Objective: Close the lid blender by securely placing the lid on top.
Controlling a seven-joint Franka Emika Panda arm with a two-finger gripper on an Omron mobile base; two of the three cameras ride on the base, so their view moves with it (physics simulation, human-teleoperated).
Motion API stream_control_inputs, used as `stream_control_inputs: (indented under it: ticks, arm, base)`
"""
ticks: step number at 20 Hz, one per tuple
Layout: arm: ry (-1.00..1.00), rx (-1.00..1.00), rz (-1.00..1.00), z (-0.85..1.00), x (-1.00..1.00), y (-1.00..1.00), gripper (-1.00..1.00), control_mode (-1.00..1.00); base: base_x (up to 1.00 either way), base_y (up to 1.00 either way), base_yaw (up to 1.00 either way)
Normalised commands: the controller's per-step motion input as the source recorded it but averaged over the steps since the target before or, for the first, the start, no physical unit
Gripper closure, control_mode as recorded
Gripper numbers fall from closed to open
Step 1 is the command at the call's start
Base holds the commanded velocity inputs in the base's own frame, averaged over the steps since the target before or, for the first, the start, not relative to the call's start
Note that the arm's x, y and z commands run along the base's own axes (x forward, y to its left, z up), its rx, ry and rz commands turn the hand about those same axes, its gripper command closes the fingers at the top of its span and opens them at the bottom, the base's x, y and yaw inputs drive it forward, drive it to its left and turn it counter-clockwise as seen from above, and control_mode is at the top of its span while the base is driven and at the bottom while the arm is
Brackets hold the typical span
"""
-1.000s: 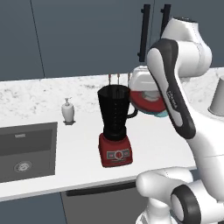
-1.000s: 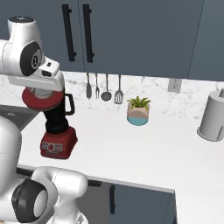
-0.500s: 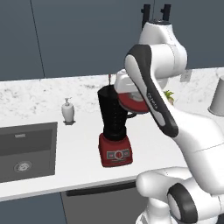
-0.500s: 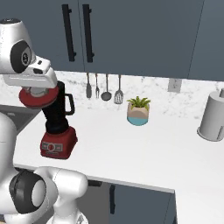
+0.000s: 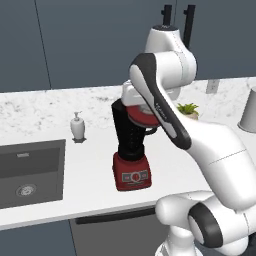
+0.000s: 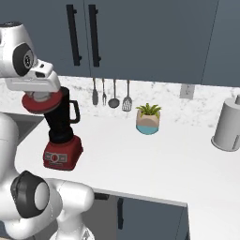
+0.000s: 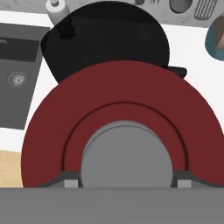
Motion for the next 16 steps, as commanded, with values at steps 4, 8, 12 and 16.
stream_control_inputs:
  ticks: [4,8,12,16]
  arm:
    - [0.0,0.0,0.0,0.0,0.27,0.03,1.0,-1.0]
    - [0.0,0.0,0.0,0.0,0.25,0.06,1.0,-1.0]
    - [0.0,0.0,0.0,0.0,0.26,0.08,1.0,-1.0]
    - [0.0,0.0,0.0,0.0,0.25,0.09,1.0,-1.0]
  base:
    - [0.0,0.0,0.0]
    - [0.0,0.0,0.0]
    - [0.0,0.0,0.0]
    - [0.0,0.0,0.0]
